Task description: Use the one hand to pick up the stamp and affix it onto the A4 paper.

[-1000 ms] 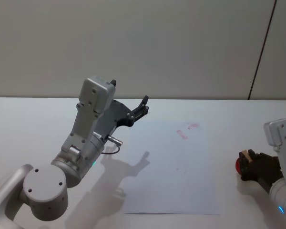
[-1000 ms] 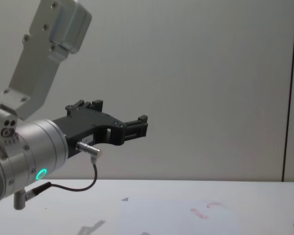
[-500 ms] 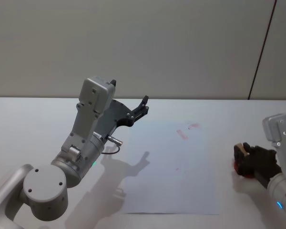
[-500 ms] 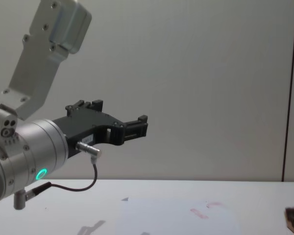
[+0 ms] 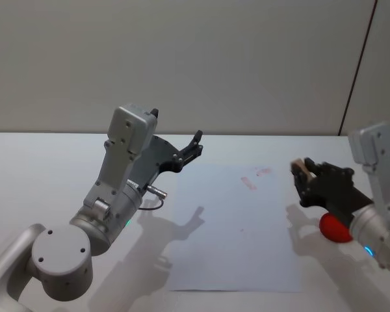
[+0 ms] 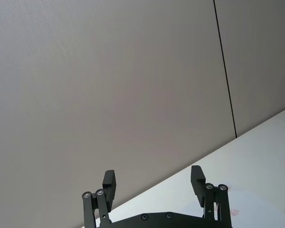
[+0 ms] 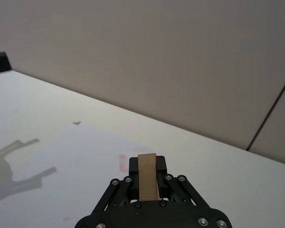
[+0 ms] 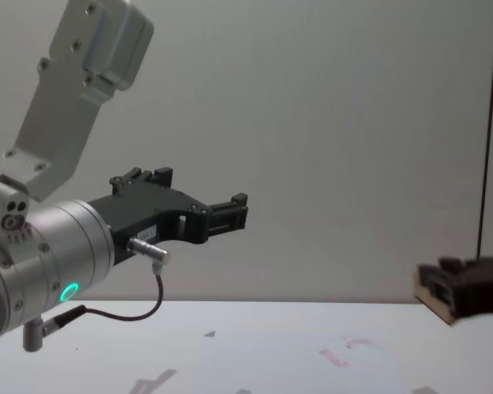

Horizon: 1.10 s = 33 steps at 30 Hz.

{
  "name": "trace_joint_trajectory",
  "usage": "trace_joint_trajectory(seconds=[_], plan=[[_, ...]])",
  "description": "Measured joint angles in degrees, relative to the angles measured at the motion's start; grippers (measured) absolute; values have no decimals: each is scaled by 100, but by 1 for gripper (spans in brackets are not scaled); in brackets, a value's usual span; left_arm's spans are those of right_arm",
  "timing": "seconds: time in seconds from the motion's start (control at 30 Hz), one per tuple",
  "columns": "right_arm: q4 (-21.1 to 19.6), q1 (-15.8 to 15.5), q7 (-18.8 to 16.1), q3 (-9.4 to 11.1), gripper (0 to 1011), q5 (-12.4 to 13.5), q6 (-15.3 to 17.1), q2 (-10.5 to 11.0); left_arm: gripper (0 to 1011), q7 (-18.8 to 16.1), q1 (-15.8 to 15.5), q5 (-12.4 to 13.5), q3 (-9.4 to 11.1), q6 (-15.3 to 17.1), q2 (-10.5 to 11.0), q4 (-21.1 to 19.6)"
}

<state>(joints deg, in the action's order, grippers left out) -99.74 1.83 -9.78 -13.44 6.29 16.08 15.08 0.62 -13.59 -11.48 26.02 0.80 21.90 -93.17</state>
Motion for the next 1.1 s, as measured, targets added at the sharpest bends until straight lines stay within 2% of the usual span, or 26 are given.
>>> trace_joint_trajectory(seconds=[0.33,0.67,0.87,1.1], plan=[[113,287,-635,-82,204,228,18,-167,1003,0,0,0,0,0,0,0],[430,462,-994,-198,203,370,391,-314,1003,0,0,0,0,0,0,0],[647,541,-1111,-273,204,253,612,-365,1003,0,0,0,0,0,0,0],[990,674,-1277,-411,204,-77,800,-456,1003,0,0,0,0,0,0,0]])
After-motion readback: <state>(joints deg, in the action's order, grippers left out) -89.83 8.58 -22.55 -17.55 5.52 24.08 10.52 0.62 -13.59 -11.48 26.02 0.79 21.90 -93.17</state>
